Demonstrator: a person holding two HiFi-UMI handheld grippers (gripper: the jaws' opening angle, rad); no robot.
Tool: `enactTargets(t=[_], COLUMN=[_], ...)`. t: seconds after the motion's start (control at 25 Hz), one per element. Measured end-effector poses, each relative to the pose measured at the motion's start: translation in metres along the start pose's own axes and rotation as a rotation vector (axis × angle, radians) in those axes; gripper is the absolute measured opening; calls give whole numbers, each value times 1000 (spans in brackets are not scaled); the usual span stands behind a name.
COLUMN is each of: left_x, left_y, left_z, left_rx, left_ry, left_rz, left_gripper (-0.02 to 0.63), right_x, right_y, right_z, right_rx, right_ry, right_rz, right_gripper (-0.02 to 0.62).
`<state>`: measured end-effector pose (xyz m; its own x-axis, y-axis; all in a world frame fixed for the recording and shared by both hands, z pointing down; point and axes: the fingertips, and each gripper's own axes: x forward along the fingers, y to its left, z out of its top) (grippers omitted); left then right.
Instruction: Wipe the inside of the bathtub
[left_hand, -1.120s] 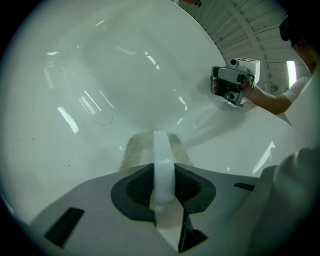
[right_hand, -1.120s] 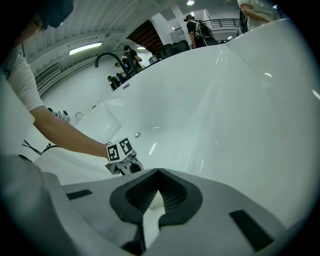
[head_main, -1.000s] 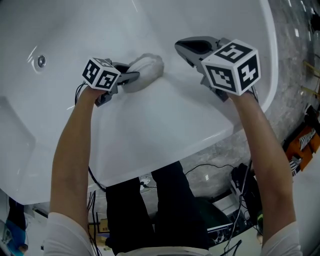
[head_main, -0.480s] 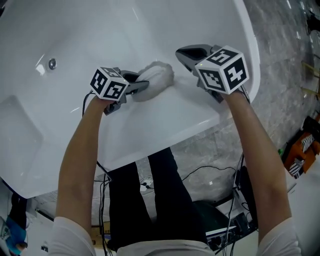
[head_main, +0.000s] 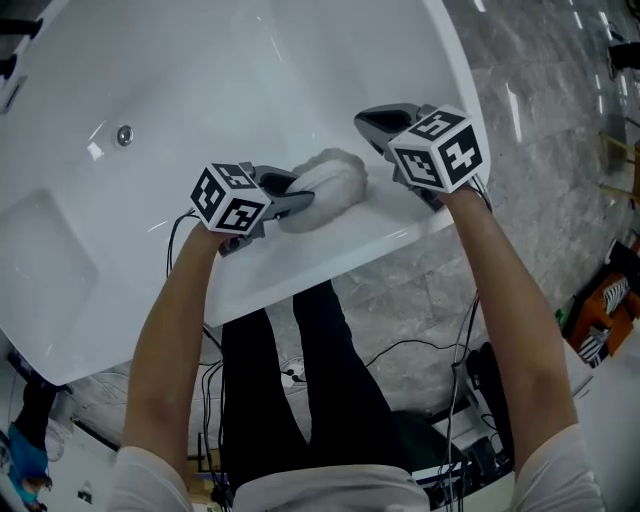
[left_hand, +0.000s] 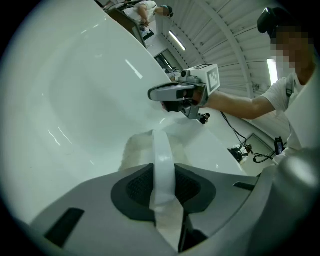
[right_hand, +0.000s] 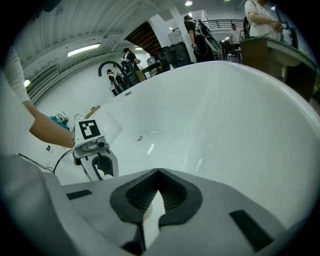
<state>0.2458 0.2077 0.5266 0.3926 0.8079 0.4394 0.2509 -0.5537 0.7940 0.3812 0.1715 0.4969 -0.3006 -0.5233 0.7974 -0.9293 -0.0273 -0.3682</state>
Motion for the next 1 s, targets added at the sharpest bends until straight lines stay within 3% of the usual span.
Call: enactTargets(t=[0.32,0.68,1.0], left_x=[-17,-39,-59], left_y=[-61,-94,-89], left_z=[18,19,3], left_rx=[42,65,70], left_ry=[-19,-20,23], left_rz=[-16,-13,-5], left_gripper=[100,100,98], right_x=[-12,-16,10], right_y=[9,29,70], right_z=[12,17,14], right_rx=[4,4,-169], right_ry=[-29,-36,48], right_rz=[6,41,136], right_gripper=[18,18,18])
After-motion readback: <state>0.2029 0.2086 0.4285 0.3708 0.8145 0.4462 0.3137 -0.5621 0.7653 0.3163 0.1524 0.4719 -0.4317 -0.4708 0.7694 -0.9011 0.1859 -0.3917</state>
